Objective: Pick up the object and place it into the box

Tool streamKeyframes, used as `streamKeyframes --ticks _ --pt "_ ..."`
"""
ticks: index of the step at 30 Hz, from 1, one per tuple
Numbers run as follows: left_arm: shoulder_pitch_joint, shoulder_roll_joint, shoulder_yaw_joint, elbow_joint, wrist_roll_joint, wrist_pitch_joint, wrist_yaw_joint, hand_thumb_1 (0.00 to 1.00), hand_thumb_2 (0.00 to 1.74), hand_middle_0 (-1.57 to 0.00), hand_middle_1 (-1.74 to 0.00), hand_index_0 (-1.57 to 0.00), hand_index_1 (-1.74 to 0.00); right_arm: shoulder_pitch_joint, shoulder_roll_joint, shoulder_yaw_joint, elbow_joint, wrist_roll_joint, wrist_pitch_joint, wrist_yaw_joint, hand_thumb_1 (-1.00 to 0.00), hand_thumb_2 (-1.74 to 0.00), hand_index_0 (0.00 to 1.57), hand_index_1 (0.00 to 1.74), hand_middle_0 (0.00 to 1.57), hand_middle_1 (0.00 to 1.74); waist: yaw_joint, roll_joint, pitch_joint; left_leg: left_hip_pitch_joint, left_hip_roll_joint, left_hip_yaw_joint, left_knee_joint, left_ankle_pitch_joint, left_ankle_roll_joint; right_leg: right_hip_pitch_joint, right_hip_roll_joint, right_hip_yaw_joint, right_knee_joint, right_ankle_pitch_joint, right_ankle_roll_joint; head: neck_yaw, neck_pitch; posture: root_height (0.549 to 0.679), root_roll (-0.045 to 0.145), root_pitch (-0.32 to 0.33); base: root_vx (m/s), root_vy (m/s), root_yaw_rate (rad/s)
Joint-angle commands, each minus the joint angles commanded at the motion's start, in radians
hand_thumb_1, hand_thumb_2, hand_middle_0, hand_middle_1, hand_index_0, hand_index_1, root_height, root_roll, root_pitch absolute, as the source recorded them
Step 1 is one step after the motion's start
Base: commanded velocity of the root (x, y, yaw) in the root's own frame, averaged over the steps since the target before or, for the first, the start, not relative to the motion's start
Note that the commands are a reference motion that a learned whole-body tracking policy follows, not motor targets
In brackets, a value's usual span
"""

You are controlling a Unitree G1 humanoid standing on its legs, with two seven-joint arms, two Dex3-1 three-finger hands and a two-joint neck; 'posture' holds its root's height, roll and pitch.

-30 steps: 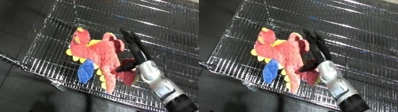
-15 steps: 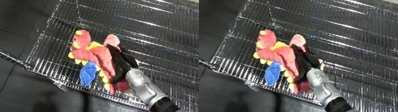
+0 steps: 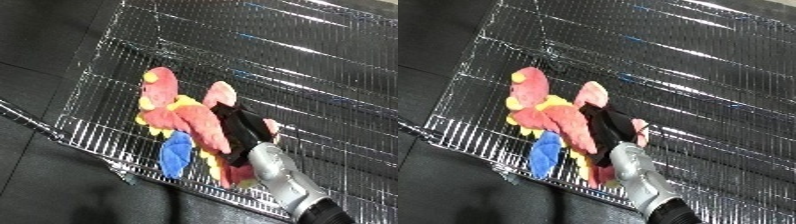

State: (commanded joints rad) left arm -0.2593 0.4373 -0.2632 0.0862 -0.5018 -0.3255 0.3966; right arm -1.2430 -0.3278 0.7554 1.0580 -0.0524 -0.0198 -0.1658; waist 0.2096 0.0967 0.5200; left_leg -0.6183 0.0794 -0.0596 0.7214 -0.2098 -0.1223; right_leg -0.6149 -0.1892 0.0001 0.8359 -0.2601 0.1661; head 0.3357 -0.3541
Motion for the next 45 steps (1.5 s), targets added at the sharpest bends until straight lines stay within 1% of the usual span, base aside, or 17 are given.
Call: streamKeyframes --ticks 5,8,15,18,23,24,25,27,28,31,32,34,36,40,42,43,45 --pt "0.0 -0.002 0.004 0.002 -0.004 0.003 -0.003 1.0 1.74 -1.57 -1.74 -1.57 -1.74 0.0 -0.011 -0.015 -0.011 0.008 0.0 -0.015 -1.0 -1.74 1.57 1.74 1.57 1.74 -0.007 -0.003 0.0 0.011 0.004 0.004 -0.008 0.0 -0.0002 0.004 -0.0016 0.001 -0.003 0.0 0.0003 0.005 0.004 0.625 0.011 0.117 -0.008 0.004 -0.039" --pt "0.0 0.0 0.007 0.006 -0.011 0.008 -0.009 1.0 1.74 -1.57 -1.74 -1.57 -1.74 0.004 -0.037 -0.033 -0.044 0.03 -0.002 -0.026 -1.0 -1.74 1.57 1.74 1.57 1.74 -0.012 -0.004 0.0 0.022 0.006 0.008 -0.014 0.001 -0.0003 0.01 -0.0018 0.003 -0.004 -0.003 0.0008 0.02 0.005 0.626 0.012 0.113 -0.007 -0.003 -0.054" --pt "0.004 0.008 0.016 0.021 -0.009 0.027 -0.026 1.0 1.74 -1.57 -1.74 -1.57 -1.74 0.06 -0.161 -0.106 -0.206 0.093 -0.022 -0.064 -1.0 -1.74 1.57 1.74 1.57 1.74 -0.036 -0.005 0.0 0.055 0.013 0.019 -0.027 0.004 0.0002 0.028 -0.0051 0.009 0.001 -0.01 0.0028 0.04 0.004 0.627 0.019 0.092 -0.012 -0.01 -0.057" --pt "0.003 0.009 0.02 0.028 0.004 0.037 -0.03 1.0 1.74 -1.57 -1.74 -1.57 -1.74 0.105 -0.216 -0.152 -0.298 0.108 -0.032 -0.089 -1.0 -1.74 1.57 1.74 1.57 1.74 -0.055 -0.005 0.0 0.075 0.018 0.026 -0.037 0.006 0.0021 0.04 -0.0057 0.013 0.0 -0.011 0.0029 0.048 0.004 0.627 0.023 0.08 -0.021 -0.016 -0.081" --pt "0.003 0.002 0.026 0.036 0.031 0.048 -0.031 1.0 1.74 -1.57 -1.74 -1.57 -1.74 0.204 -0.294 -0.244 -0.454 0.101 -0.046 -0.125 -1.0 -1.74 1.57 1.74 1.57 1.74 -0.095 -0.005 0.0 0.115 0.025 0.043 -0.059 0.008 0.0062 0.072 -0.0088 0.02 -0.02 -0.008 0.002 0.05 0.021 0.629 0.031 0.062 -0.027 -0.014 -0.11" --pt "0.003 0.002 0.026 0.036 0.031 0.048 -0.031 1.0 1.74 -1.57 -1.74 -1.57 -1.74 0.204 -0.294 -0.244 -0.454 0.101 -0.046 -0.125 -1.0 -1.74 1.57 1.74 1.57 1.74 -0.095 -0.005 0.0 0.115 0.025 0.043 -0.059 0.008 0.0062 0.072 -0.0088 0.02 -0.02 -0.008 0.002 0.05 0.021 0.629 0.031 0.062 -0.029 -0.01 -0.13" --pt "0.009 -0.006 0.033 0.038 0.041 0.052 -0.029 1.0 1.74 -1.57 -1.74 -1.57 -1.74 0.267 -0.324 -0.293 -0.548 0.087 -0.052 -0.137 -1.0 -1.74 1.57 1.74 1.57 1.74 -0.117 -0.005 0.0 0.135 0.028 0.053 -0.076 0.01 0.0077 0.087 -0.0103 0.024 -0.035 -0.006 0.0014 0.042 0.025 0.631 0.035 0.055 -0.027 -0.002 -0.166" --pt "0.014 -0.012 0.038 0.037 0.046 0.055 -0.029 1.0 1.74 -1.57 -1.74 -1.57 -1.74 0.307 -0.337 -0.323 -0.605 0.078 -0.055 -0.141 -1.0 -1.74 1.57 1.74 1.57 1.74 -0.13 -0.005 0.0 0.145 0.029 0.058 -0.084 0.012 0.0088 0.095 -0.0106 0.026 -0.044 -0.004 0.001 0.036 0.023 0.631 0.037 0.052 -0.027 -0.002 -0.184" --pt "0.024 -0.025 0.05 0.032 0.057 0.061 -0.027 1.0 1.74 -1.57 -1.74 -1.57 -1.74 0.4 -0.355 -0.391 -0.727 0.062 -0.06 -0.146 -1.0 -1.74 1.57 1.74 1.57 1.74 -0.155 -0.005 0.0 0.165 0.031 0.07 -0.097 0.013 0.0115 0.11 -0.01 0.033 -0.059 -0.003 -0.0002 0.044 0.023 0.632 0.041 0.044 -0.017 0.0 -0.224" --pt "0.041 -0.042 0.067 0.02 0.066 0.07 -0.024 1.0 1.74 -1.57 -1.74 -1.57 -1.74 0.522 -0.359 -0.489 -0.857 0.051 -0.069 -0.158 -1.0 -1.74 1.57 1.74 1.57 1.74 -0.187 -0.001 0.0 0.19 0.033 0.085 -0.105 0.012 0.0153 0.131 -0.0085 0.042 -0.075 -0.001 -0.0009 0.062 0.018 0.633 0.048 0.03 -0.009 -0.001 -0.258" --pt "0.041 -0.042 0.067 0.02 0.066 0.07 -0.024 1.0 1.74 -1.57 -1.74 -1.57 -1.74 0.522 -0.359 -0.489 -0.857 0.051 -0.069 -0.158 -1.0 -1.74 1.57 1.74 1.57 1.74 -0.187 -0.001 0.0 0.19 0.033 0.085 -0.105 0.012 0.0153 0.131 -0.0085 0.042 -0.075 -0.001 -0.0009 0.062 0.018 0.633 0.048 0.03 -0.006 0.001 -0.254" --pt "0.057 -0.053 0.075 0.006 0.07 0.079 -0.025 1.0 1.74 -1.57 -1.74 -1.57 -1.74 0.618 -0.349 -0.571 -0.944 0.046 -0.08 -0.173 -1.0 -1.74 1.57 1.74 1.57 1.74 -0.216 0.007 0.0 0.219 0.036 0.101 -0.113 0.009 0.0188 0.15 -0.0053 0.053 -0.09 0.002 -0.0008 0.095 0.013 0.635 0.053 0.015 -0.002 0.015 -0.297" --pt "0.061 -0.056 0.077 0.001 0.072 0.082 -0.026 1.0 1.74 -1.57 -1.74 -1.57 -1.74 0.644 -0.345 -0.593 -0.967 0.045 -0.083 -0.177 -1.0 -1.74 1.57 1.74 1.57 1.74 -0.225 0.009 0.0 0.228 0.037 0.106 -0.117 0.008 0.0199 0.156 -0.0038 0.056 -0.096 0.003 -0.001 0.103 0.01 0.636 0.054 0.011 -0.003 0.022 -0.28" --pt "0.084 -0.07 0.088 -0.03 0.088 0.094 -0.028 1.0 1.74 -1.57 -1.74 -1.57 -1.74 0.79 -0.31 -0.722 -1.078 0.043 -0.106 -0.211 -1.0 -1.74 1.57 1.74 1.57 1.74 -0.282 0.019 0.0 0.276 0.044 0.137 -0.137 0.001 0.025 0.187 0.0059 0.078 -0.13 0.008 -0.0012 0.172 -0.029 0.639 0.061 -0.006 -0.002 0.044 -0.349" --pt "0.087 -0.072 0.09 -0.035 0.091 0.096 -0.027 1.0 1.74 -1.57 -1.74 -1.57 -1.74 0.813 -0.302 -0.745 -1.091 0.043 -0.11 -0.22 -1.0 -1.74 1.57 1.74 1.57 1.74 -0.293 0.02 0.0 0.283 0.045 0.141 -0.139 -0.001 0.0258 0.191 0.0077 0.082 -0.135 0.009 -0.0012 0.184 -0.041 0.64 0.062 -0.007 -0.004 0.054 -0.293" --pt "0.094 -0.076 0.096 -0.044 0.1 0.1 -0.024 1.0 1.74 -1.57 -1.74 -1.57 -1.74 0.866 -0.288 -0.797 -1.119 0.042 -0.121 -0.24 -1.0 -1.74 1.57 1.74 1.57 1.74 -0.319 0.022 0.0 0.297 0.047 0.154 -0.144 -0.004 0.0273 0.197 0.0118 0.093 -0.146 0.012 -0.0012 0.201 -0.055 0.64 0.064 -0.01 -0.006 0.069 -0.33" --pt "0.099 -0.076 0.103 -0.051 0.111 0.104 -0.022 1.0 1.74 -1.57 -1.74 -1.57 -1.74 0.915 -0.281 -0.85 -1.136 0.035 -0.128 -0.263 -1.0 -1.74 1.57 1.74 1.57 1.74 -0.344 0.022 0.0 0.31 0.05 0.167 -0.15 -0.008 0.0284 0.2 0.0156 0.103 -0.155 0.015 -0.0012 0.218 -0.064 0.641 0.066 -0.012 -0.01 0.069 -0.316"
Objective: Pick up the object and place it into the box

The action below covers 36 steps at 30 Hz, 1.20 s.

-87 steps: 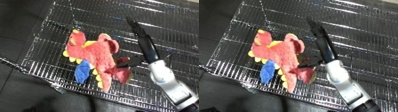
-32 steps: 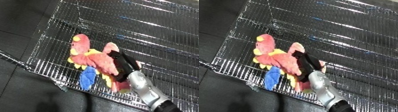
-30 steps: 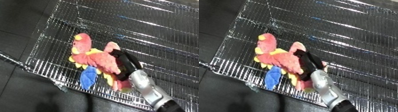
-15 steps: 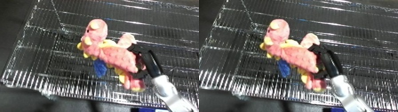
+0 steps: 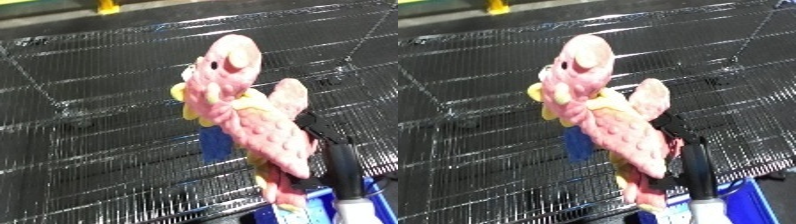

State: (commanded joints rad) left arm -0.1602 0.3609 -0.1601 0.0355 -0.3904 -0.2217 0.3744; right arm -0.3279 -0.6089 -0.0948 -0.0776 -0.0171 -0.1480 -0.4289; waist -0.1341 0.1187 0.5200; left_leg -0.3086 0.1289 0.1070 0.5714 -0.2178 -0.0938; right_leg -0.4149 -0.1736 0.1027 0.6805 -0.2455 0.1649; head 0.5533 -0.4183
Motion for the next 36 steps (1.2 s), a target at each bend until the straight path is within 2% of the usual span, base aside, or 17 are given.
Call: streamKeyframes --ticks 6,10,14,18,24,28,29,36 --pt "0.013 0.004 0.021 -0.006 0.012 -0.005 0.004 1.0 1.74 -1.57 -1.74 -1.57 -1.74 0.115 0.009 -0.159 0.009 0.008 -0.021 -0.08 -1.0 -1.74 1.57 1.74 1.57 1.74 -0.065 0.001 0.0 0.027 0.003 0.032 -0.009 -0.012 0.0024 0.001 0.0071 0.027 -0.016 0.006 0.0001 0.079 -0.039 0.642 0.074 -0.013 -0.002 0.062 -0.241" --pt "0.03 0.004 0.034 0.0 -0.003 -0.017 0.005 1.0 1.74 -1.57 -1.74 -1.57 -1.74 0.172 0.044 -0.265 0.055 0.073 -0.06 -0.145 -1.0 -1.74 1.57 1.74 1.57 1.74 -0.104 0.006 0.0 0.042 0.006 0.053 -0.012 -0.019 0.0021 0.003 0.0114 0.041 -0.028 0.014 -0.0005 0.11 -0.076 0.644 0.076 -0.01 0.001 0.064 -0.217" --pt "0.037 0.003 0.037 0.009 -0.021 -0.028 0.002 1.0 1.74 -1.57 -1.74 -1.57 -1.74 0.209 0.085 -0.331 0.109 0.153 -0.101 -0.175 -1.0 -1.74 1.57 1.74 1.57 1.74 -0.129 0.012 0.0 0.052 0.01 0.071 -0.018 -0.022 0.0001 0.004 0.0135 0.049 -0.039 0.021 -0.0011 0.125 -0.111 0.645 0.078 -0.006 -0.012 0.047 -0.128" --pt "0.039 0.009 0.04 0.011 -0.028 -0.034 -0.003 1.0 1.74 -1.57 -1.74 -1.57 -1.74 0.232 0.095 -0.37 0.157 0.187 -0.119 -0.19 -1.0 -1.74 1.57 1.74 1.57 1.74 -0.145 0.014 0.0 0.055 0.012 0.08 -0.023 -0.022 -0.0011 0.002 0.0143 0.053 -0.046 0.027 -0.0016 0.126 -0.118 0.646 0.079 -0.003 -0.017 0.04 -0.098" --pt "0.041 0.024 0.049 0.017 -0.03 -0.045 -0.006 1.0 1.74 -1.57 -1.74 -1.57 -1.74 0.272 0.094 -0.43 0.253 0.218 -0.132 -0.219 -1.0 -1.74 1.57 1.74 1.57 1.74 -0.165 0.015 0.0 0.052 0.014 0.093 -0.037 -0.015 -0.0048 -0.008 0.0161 0.062 -0.057 0.039 -0.002 0.109 -0.097 0.647 0.081 0.006 -0.023 0.02 -0.068" --pt "0.049 0.024 0.057 0.02 -0.031 -0.047 -0.011 1.0 1.74 -1.57 -1.74 -1.57 -1.74 0.305 0.109 -0.445 0.293 0.235 -0.135 -0.208 -0.8 -1.39 1.26 1.39 1.26 1.39 -0.173 0.017 0.0 0.051 0.014 0.1 -0.05 -0.01 -0.0057 -0.016 0.0174 0.069 -0.064 0.047 -0.001 0.097 -0.079 0.647 0.083 0.013 -0.02 0.021 -0.075" --pt "0.054 0.022 0.06 0.02 -0.033 -0.048 -0.016 1.0 1.74 -1.57 -1.74 -1.57 -1.74 0.315 0.125 -0.446 0.313 0.255 -0.141 -0.198 -0.7 -1.22 1.1 1.22 1.1 1.22 -0.176 0.022 0.0 0.052 0.012 0.104 -0.058 -0.007 -0.0058 -0.02 0.0178 0.072 -0.069 0.05 -0.0002 0.097 -0.07 0.647 0.084 0.017 -0.018 0.026 -0.09" --pt "0.053 0.022 0.06 0.025 -0.037 -0.051 -0.025 1.0 1.74 -1.57 -1.74 -1.57 -1.74 0.303 0.133 -0.434 0.363 0.292 -0.145 -0.184 -0.35 -0.61 0.55 0.61 0.55 0.61 -0.175 0.04 0.0 0.058 0.005 0.11 -0.07 -0.003 -0.0073 -0.019 0.0162 0.078 -0.077 0.053 0.0015 0.113 -0.05 0.649 0.088 0.02 -0.005 0.016 -0.032"
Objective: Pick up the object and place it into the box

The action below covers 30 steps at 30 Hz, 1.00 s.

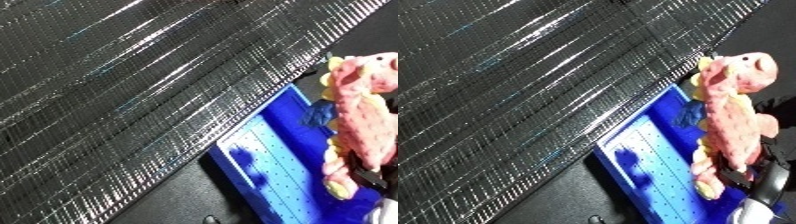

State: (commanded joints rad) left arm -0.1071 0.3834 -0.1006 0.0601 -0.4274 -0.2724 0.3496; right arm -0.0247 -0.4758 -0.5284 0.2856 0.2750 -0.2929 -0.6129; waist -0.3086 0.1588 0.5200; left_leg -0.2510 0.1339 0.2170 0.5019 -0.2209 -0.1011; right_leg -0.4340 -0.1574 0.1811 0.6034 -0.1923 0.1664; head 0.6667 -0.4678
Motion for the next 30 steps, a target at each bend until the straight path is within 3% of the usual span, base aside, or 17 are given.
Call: streamKeyframes --ticks 7,20,30 --pt "-0.006 0.004 0.0 0.016 0.005 0.004 -0.003 1.0 1.74 -1.57 -1.74 -1.57 -1.74 -0.014 -0.008 0.011 0.027 0.016 -0.004 0.01 0.0 0.0 0.0 0.0 0.0 0.0 0.008 0.008 0.0 0.0 0.0 -0.001 -0.007 0.006 -0.0047 0.004 -0.0019 0.0 -0.006 0.0 0.0014 0.003 0.0 0.649 0.09 0.022 0.002 -0.004 0.012" --pt "-0.003 0.005 0.006 0.023 0.01 0.013 -0.011 1.0 1.74 -1.57 -1.74 -1.57 -1.74 -0.016 -0.007 0.033 0.001 0.007 -0.001 0.029 0.0 0.0 0.0 0.0 0.0 0.0 0.024 0.008 0.0 0.006 0.002 -0.004 -0.016 0.013 -0.0102 0.008 0.001 -0.005 -0.006 -0.006 0.002 0.0 0.002 0.65 0.09 0.023 0.014 -0.017 0.011" --pt "0.0 -0.001 0.007 0.026 0.019 0.04 -0.02 1.0 1.74 -1.57 -1.74 -1.57 -1.74 -0.032 -0.018 0.142 -0.183 -0.082 0.027 0.11 0.0 0.0 0.0 0.0 0.0 0.0 0.054 -0.01 0.0 0.001 0.007 -0.019 -0.016 0.024 -0.0128 0.008 0.0086 -0.009 0.005 -0.015 0.0003 -0.071 0.008 0.649 0.09 0.019 0.015 -0.03 0.035"
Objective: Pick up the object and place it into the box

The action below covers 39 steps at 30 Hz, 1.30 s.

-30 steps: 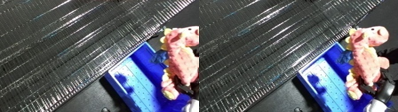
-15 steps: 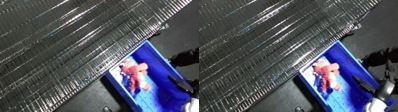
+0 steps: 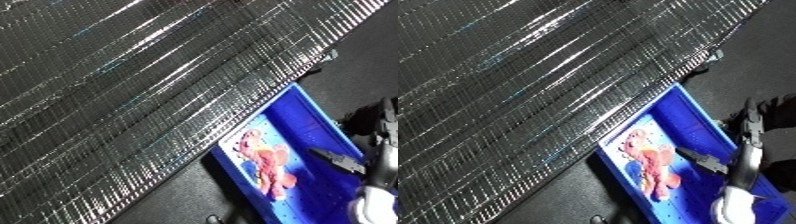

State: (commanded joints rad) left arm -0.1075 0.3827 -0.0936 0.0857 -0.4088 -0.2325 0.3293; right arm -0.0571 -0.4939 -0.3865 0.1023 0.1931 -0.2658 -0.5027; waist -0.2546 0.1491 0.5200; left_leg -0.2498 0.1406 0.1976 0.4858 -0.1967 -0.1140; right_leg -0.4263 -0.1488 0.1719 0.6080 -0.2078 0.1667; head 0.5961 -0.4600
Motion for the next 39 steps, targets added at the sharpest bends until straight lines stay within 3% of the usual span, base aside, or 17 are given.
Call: streamKeyframes --ticks 7,9,12,16,20,30,39 --pt "-0.008 -0.002 -0.014 0.006 -0.006 0.016 -0.009 1.0 1.74 -1.57 -1.74 -1.57 -1.74 -0.045 -0.013 0.109 -0.086 0.01 0.023 0.094 0.0 0.0 0.0 0.0 0.0 0.0 0.046 -0.019 0.0 -0.01 0.002 -0.023 0.024 -0.001 -0.0029 0.005 -0.0005 -0.015 0.026 -0.015 -0.0004 -0.045 0.017 0.648 0.089 0.007 0.004 -0.049 0.13" --pt "-0.017 0.0 -0.02 0.01 -0.009 0.021 -0.012 1.0 1.74 -1.57 -1.74 -1.57 -1.74 -0.071 -0.035 0.17 -0.088 0.026 0.042 0.148 0.0 0.0 0.0 0.0 0.0 0.0 0.069 -0.029 0.0 -0.018 0.001 -0.036 0.032 0.001 -0.0049 0.007 -0.0016 -0.023 0.038 -0.022 -0.0004 -0.088 0.019 0.647 0.088 0.002 -0.003 -0.061 0.183" --pt "-0.022 0.004 -0.02 0.012 -0.009 0.024 -0.012 1.0 1.74 -1.57 -1.74 -1.57 -1.74 -0.107 -0.056 0.225 -0.079 0.025 0.058 0.178 0.0 0.0 0.0 0.0 0.0 0.0 0.092 -0.041 0.0 -0.024 0.001 -0.047 0.037 0.004 -0.0073 0.01 -0.0035 -0.031 0.048 -0.026 0.0 -0.146 0.018 0.646 0.086 -0.003 -0.003 -0.061 0.193" --pt "-0.026 0.006 -0.016 0.011 -0.006 0.026 -0.009 1.0 1.74 -1.57 -1.74 -1.57 -1.74 -0.142 -0.065 0.271 -0.072 0.015 0.068 0.194 0.0 0.0 0.0 0.0 0.0 0.0 0.115 -0.053 0.0 -0.03 0.002 -0.06 0.042 0.006 -0.0085 0.013 -0.0051 -0.039 0.055 -0.029 -0.0004 -0.2 0.022 0.646 0.084 -0.007 0.0 -0.057 0.179" --pt "-0.025 0.0 -0.008 0.002 -0.006 0.027 0.006 1.0 1.74 -1.57 -1.74 -1.57 -1.74 -0.193 -0.07 0.333 -0.065 -0.002 0.079 0.214 0.0 0.0 0.0 0.0 0.0 0.0 0.155 -0.067 0.0 -0.047 0.0 -0.082 0.052 0.011 -0.0084 0.01 -0.0075 -0.054 0.074 -0.039 -0.0005 -0.252 0.066 0.643 0.078 -0.011 0.006 -0.055 0.209" --pt "-0.023 -0.019 -0.014 -0.006 -0.027 0.027 0.024 1.0 1.74 -1.57 -1.74 -1.57 -1.74 -0.259 -0.05 0.403 -0.061 0.008 0.087 0.231 0.0 0.0 0.0 0.0 0.0 0.0 0.212 -0.078 0.0 -0.081 -0.006 -0.118 0.068 0.019 -0.0094 -0.001 -0.0198 -0.078 0.111 -0.057 -0.0003 -0.377 0.059 0.639 0.071 -0.011 0.005 -0.03 0.202" --pt "-0.036 -0.03 -0.009 0.0 -0.036 0.025 0.031 1.0 1.74 -1.57 -1.74 -1.57 -1.74 -0.279 -0.017 0.435 -0.034 0.02 0.083 0.23 0.0 0.0 0.0 0.0 0.0 0.0 0.237 -0.082 0.0 -0.085 -0.012 -0.13 0.071 0.017 -0.0067 -0.002 -0.03 -0.094 0.135 -0.072 0.0036 -0.459 0.063 0.638 0.069 -0.011 0.014 -0.015 0.112"
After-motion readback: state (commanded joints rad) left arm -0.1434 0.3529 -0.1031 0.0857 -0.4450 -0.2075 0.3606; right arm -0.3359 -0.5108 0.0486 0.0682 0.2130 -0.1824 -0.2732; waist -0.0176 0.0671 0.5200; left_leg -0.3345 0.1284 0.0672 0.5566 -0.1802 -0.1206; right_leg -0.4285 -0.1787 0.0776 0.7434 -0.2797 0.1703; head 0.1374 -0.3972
